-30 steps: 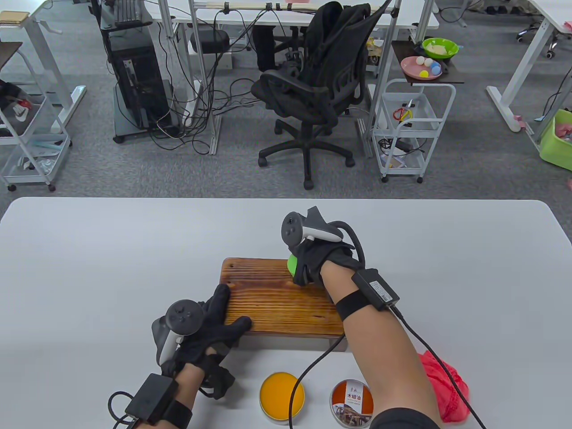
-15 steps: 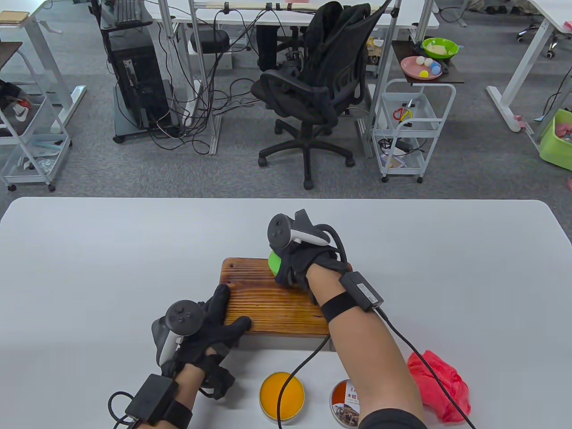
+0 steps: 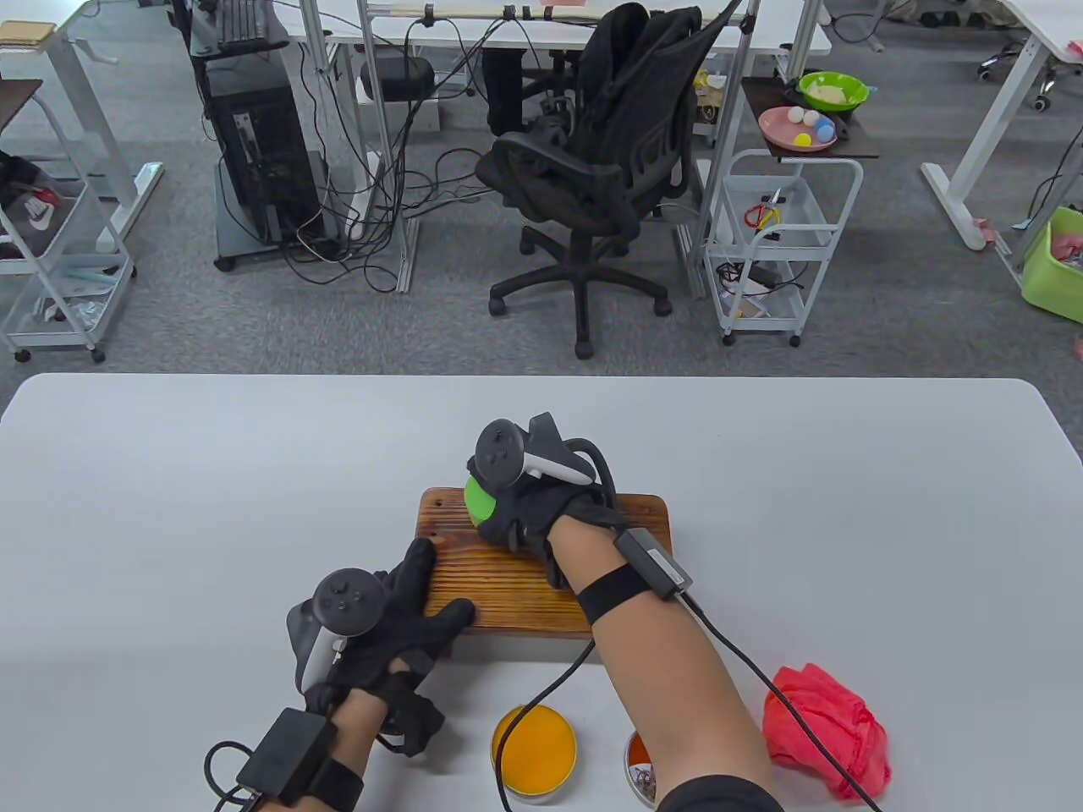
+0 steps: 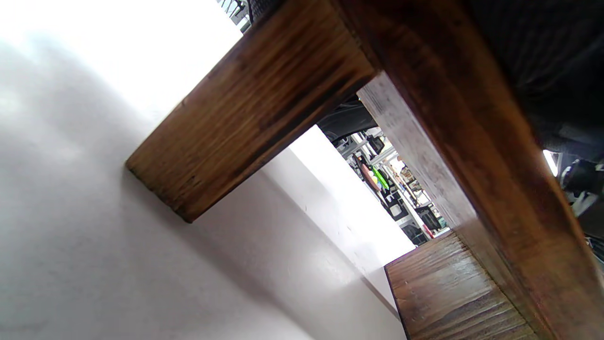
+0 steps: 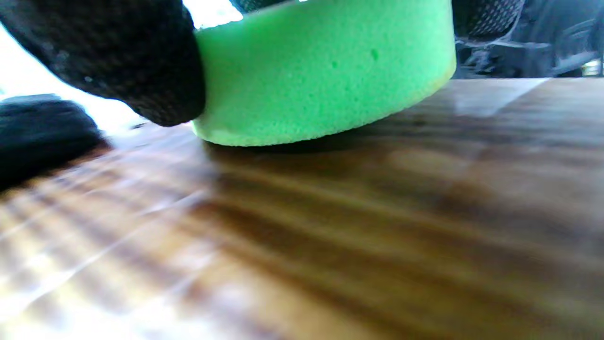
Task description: Dip and apply wood wax on stool
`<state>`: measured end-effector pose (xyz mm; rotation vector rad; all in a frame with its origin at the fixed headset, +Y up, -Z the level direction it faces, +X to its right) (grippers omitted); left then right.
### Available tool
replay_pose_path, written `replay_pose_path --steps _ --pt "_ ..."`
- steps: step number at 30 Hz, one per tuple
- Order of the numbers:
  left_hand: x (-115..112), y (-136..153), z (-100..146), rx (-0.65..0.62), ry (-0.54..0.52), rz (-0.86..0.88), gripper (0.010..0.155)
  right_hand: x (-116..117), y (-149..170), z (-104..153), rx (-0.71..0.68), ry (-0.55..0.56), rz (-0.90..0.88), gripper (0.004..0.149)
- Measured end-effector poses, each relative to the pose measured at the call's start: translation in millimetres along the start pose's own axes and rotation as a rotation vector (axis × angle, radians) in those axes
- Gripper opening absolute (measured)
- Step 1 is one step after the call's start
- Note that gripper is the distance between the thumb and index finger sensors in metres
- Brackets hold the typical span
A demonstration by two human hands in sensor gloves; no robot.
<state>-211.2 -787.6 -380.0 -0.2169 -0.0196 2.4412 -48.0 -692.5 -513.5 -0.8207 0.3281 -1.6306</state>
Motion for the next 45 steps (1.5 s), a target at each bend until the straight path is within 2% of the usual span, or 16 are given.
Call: replay_pose_path --steps 2,5,8,13,17,20,23,26,29,32,34,37,40,45 --pt "0 0 0 0.001 0.002 0.002 0.103 -2 -3 5 -0.022 -0.032 0.016 0.086" --pt "0 0 0 0.001 0.002 0.003 0.103 -11 7 10 0.054 -0.059 0.071 0.086" --pt "0 0 0 0.001 0.002 0.003 0.103 -10 9 4 0.092 -0.026 0.069 0.087" --pt "0 0 0 0.001 0.002 0.004 0.103 -2 0 1 0.039 0.012 0.041 0.09" --pt "0 1 0 0.003 0.002 0.004 0.103 -5 10 6 0.053 0.04 0.023 0.092" --pt "-1 0 0 0.004 0.004 0.003 0.103 -16 21 19 0.074 0.103 -0.011 0.094" --pt "-1 1 0 0.002 0.003 0.001 0.101 -33 38 41 0.12 0.171 -0.02 0.097" --pt "0 1 0 0.001 0.003 -0.001 0.101 -54 68 75 0.201 0.254 -0.025 0.098" --pt "-1 1 0 0.001 0.002 -0.002 0.101 -70 111 118 0.324 0.339 -0.067 0.098" --pt "-1 1 0 0.002 0.002 0.0 0.101 -75 153 159 0.467 0.394 -0.071 0.099" --pt "0 1 0 0.001 0.003 -0.002 0.101 -69 184 185 0.58 0.402 -0.067 0.099" --pt "0 1 0 0.002 0.002 -0.002 0.101 -48 217 206 0.688 0.374 -0.099 0.099" --pt "0 1 0 0.003 0.001 -0.002 0.101 -22 240 214 0.764 0.332 -0.144 0.101" --pt "0 1 0 0.002 0.0 -0.003 0.101 28 262 213 0.85 0.221 -0.184 0.103"
Point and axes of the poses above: the tracker on the back of each hand, its own y axis roughly to the little-finger side, its own z axis roughly from the fingertips to the wrist, x = y × z, the point moved 3 cm from there along -z, roughly from the wrist to the fingertips, and after that the axes turned 9 degrees about -x, right-handed, at the moved point
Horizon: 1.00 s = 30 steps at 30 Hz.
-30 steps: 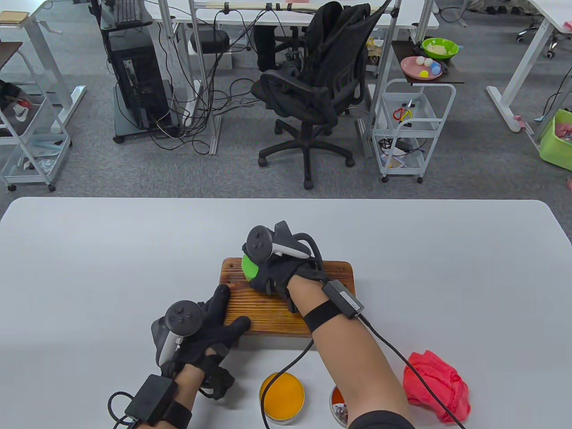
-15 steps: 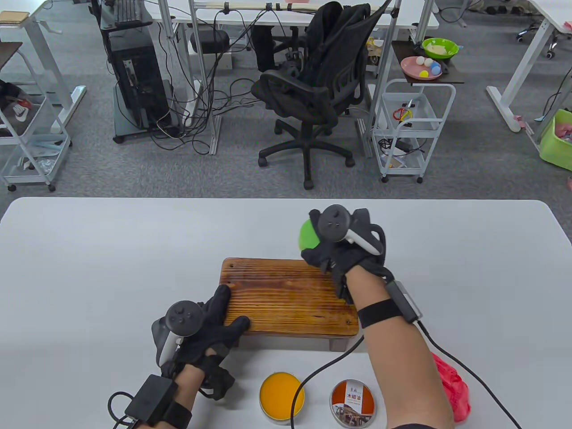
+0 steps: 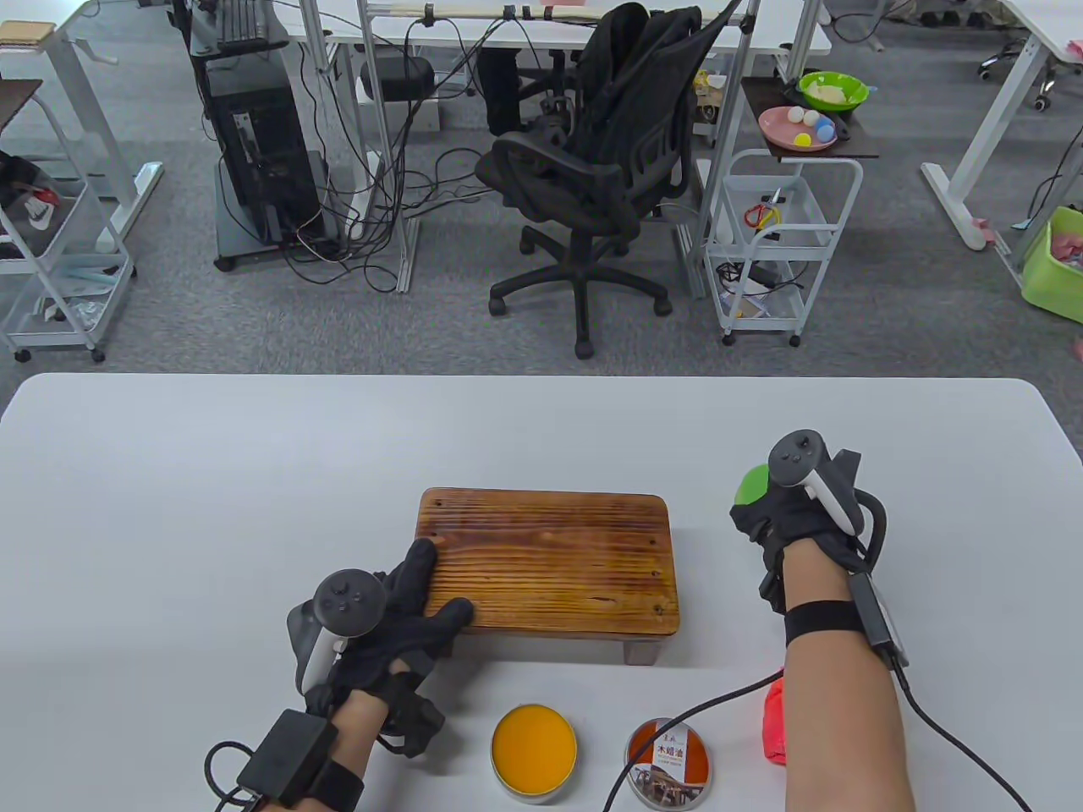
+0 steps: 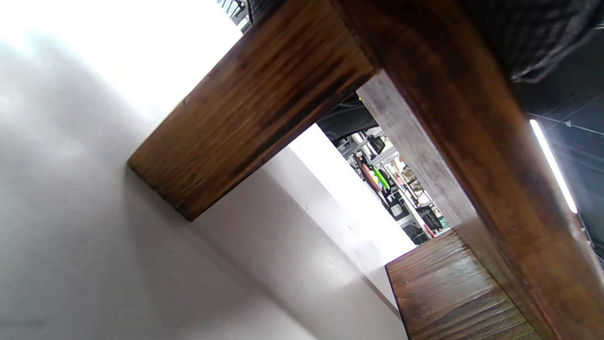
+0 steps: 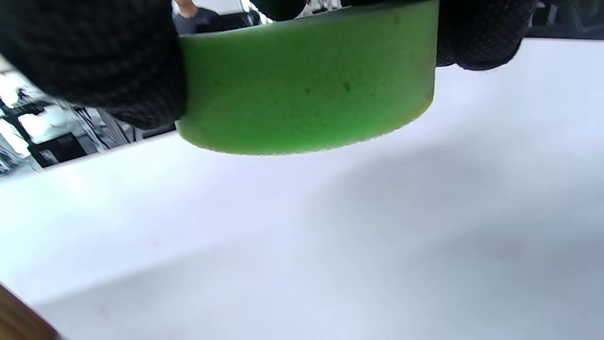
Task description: Dip and apply wood wax on stool
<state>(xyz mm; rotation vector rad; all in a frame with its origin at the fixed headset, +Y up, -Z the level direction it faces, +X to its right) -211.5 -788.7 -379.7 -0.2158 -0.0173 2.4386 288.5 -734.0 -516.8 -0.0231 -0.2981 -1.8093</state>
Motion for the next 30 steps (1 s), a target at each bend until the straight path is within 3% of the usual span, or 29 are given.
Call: replay_pose_path --steps 6,11,22,30 --pt "0 0 0 -0.001 0.0 0.0 0.101 49 13 -7 0.074 -0.089 0.007 0.103" --pt "0 0 0 -0.001 0.0 0.001 0.101 66 14 -9 0.087 -0.117 0.024 0.105" --pt "0 0 0 -0.002 0.0 0.001 0.1 70 10 -10 0.109 -0.15 0.088 0.109" --pt "0 0 0 0.0 -0.001 -0.003 0.1 68 13 -6 0.097 -0.204 0.035 0.111"
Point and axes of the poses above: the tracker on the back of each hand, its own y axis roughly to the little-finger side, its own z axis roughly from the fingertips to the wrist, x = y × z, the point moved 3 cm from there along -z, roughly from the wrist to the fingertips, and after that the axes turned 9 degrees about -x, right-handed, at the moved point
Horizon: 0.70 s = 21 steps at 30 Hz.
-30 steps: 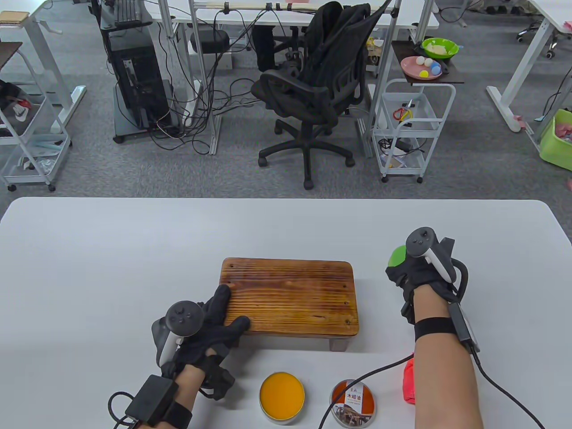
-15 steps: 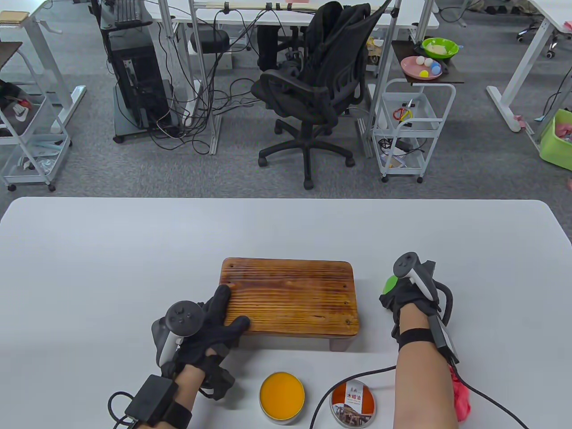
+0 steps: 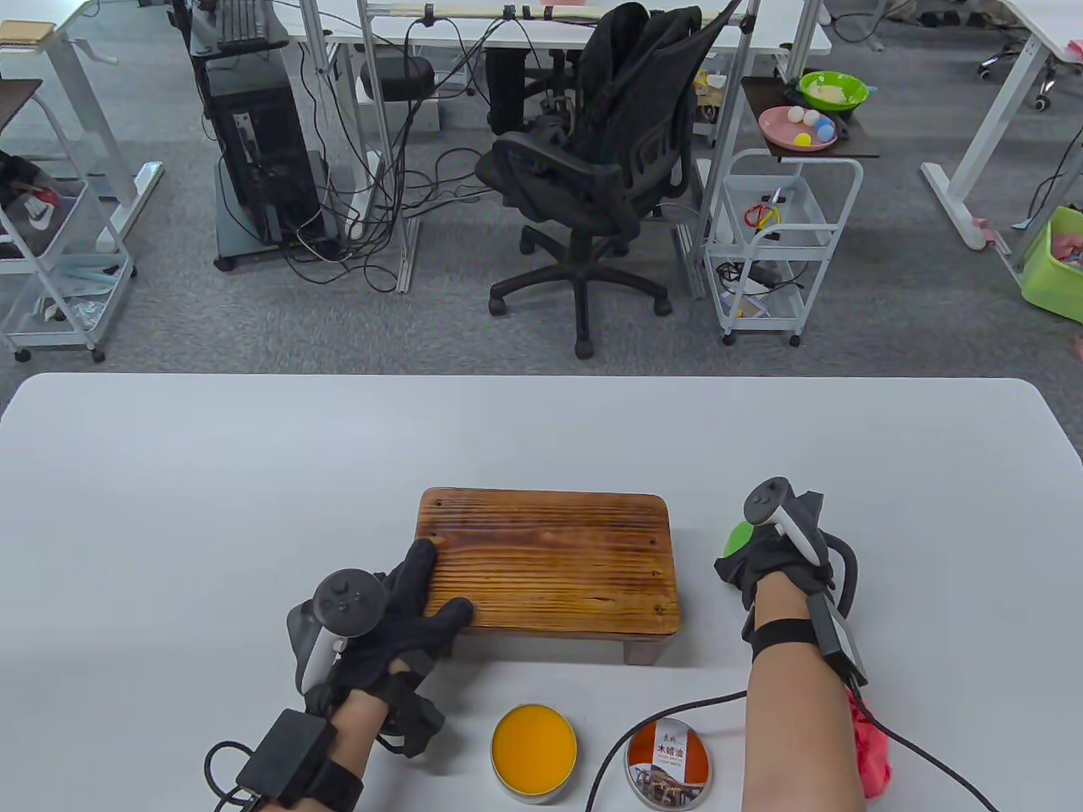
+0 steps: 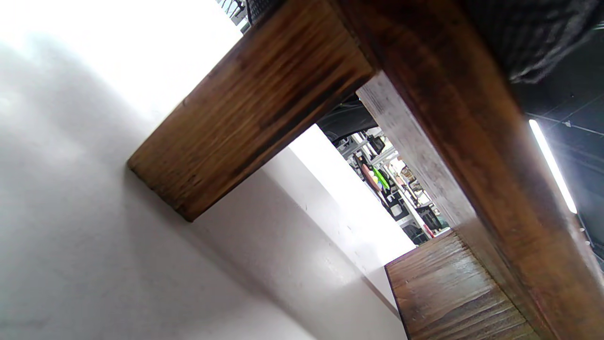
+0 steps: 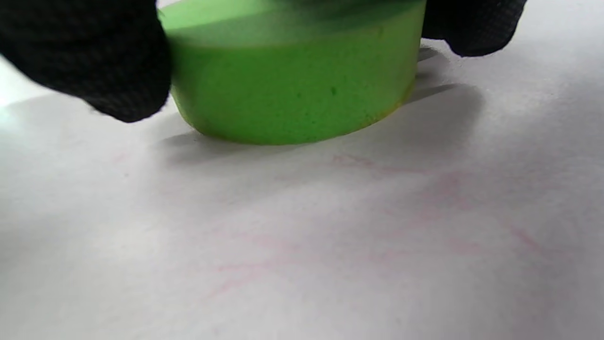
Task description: Dip and apply wood wax on stool
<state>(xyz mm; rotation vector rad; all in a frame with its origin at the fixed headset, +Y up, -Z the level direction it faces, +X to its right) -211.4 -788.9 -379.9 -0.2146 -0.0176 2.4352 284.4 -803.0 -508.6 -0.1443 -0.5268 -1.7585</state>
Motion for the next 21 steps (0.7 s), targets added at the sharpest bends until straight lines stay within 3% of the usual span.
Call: replay_pose_path --steps 4,10,16,21 --pt "0 0 0 0.004 -0.002 -0.001 0.1 -5 -1 5 -0.022 -0.007 -0.044 0.115" --pt "1 -1 0 0.027 0.007 -0.004 0.1 -38 -16 32 -0.118 0.054 0.007 0.115" --pt "7 -8 9 0.033 0.036 -0.041 0.103 -69 -46 86 -0.293 0.12 0.091 0.11" --pt "15 -21 28 0.002 0.048 -0.062 0.105 -71 -63 140 -0.414 0.117 0.166 0.108"
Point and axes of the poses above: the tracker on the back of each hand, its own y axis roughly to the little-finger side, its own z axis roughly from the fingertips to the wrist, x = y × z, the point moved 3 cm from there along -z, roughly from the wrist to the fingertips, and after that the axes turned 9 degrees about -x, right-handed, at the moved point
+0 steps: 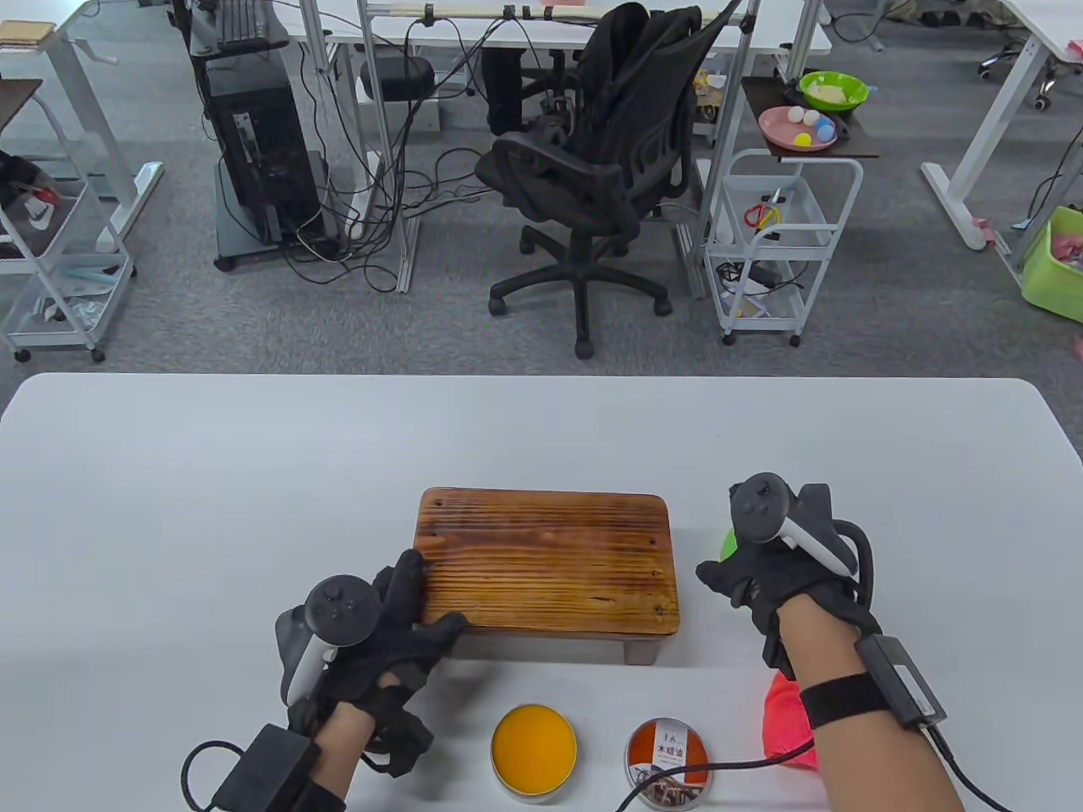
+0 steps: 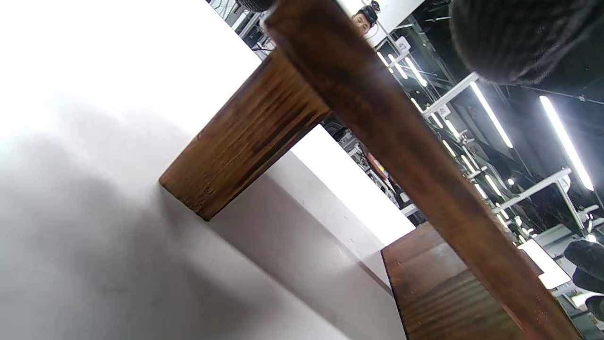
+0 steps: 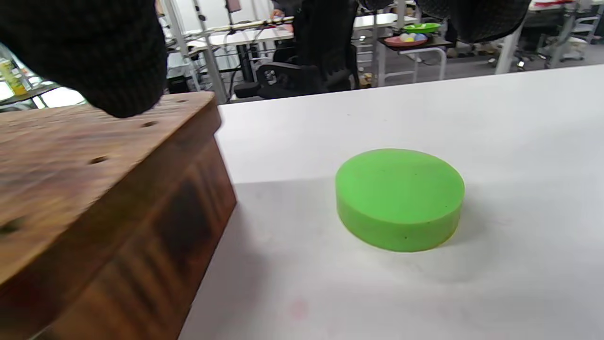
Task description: Dip and apply wood wax on stool
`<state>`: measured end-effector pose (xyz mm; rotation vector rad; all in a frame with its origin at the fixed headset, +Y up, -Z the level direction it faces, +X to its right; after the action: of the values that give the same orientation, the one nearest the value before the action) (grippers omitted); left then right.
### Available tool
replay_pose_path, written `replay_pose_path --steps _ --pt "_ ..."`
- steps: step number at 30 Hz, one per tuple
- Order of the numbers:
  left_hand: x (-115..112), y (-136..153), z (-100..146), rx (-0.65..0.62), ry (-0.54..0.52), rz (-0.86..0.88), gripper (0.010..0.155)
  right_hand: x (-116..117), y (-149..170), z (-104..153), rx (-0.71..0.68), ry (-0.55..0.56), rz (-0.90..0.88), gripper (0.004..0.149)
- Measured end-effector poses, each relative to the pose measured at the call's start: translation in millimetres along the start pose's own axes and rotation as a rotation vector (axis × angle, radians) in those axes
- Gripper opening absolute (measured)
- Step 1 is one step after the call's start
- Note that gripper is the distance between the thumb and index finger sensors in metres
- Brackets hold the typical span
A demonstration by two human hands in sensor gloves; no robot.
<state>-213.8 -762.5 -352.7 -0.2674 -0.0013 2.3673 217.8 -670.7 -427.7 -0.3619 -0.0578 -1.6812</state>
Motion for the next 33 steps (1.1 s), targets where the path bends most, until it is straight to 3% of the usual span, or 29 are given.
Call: replay_pose_path --steps 6,13,25,33 --pt "3 -13 35 -0.068 0.004 -0.017 0.106 19 -30 47 -0.093 -0.091 0.03 0.109" --pt "-13 -17 71 -0.129 0.066 0.0 0.106 70 -61 82 -0.188 -0.265 0.047 0.114" --pt "-42 -11 86 -0.169 0.129 -0.034 0.106 144 -90 79 -0.237 -0.393 0.062 0.123" --pt "-51 -3 82 -0.15 0.164 -0.043 0.106 170 -93 69 -0.228 -0.411 0.095 0.117"
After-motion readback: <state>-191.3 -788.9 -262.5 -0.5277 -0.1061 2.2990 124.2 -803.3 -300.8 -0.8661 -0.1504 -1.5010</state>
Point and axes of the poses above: the tracker on the back of each hand, its own y axis roughly to the little-finger side, its own z axis roughly from the fingertips to the wrist, x = y × z, the point moved 3 cm from there along -z, roughly from the wrist to the fingertips, and after that the axes turned 9 degrees about -x, right-handed, at the moved point
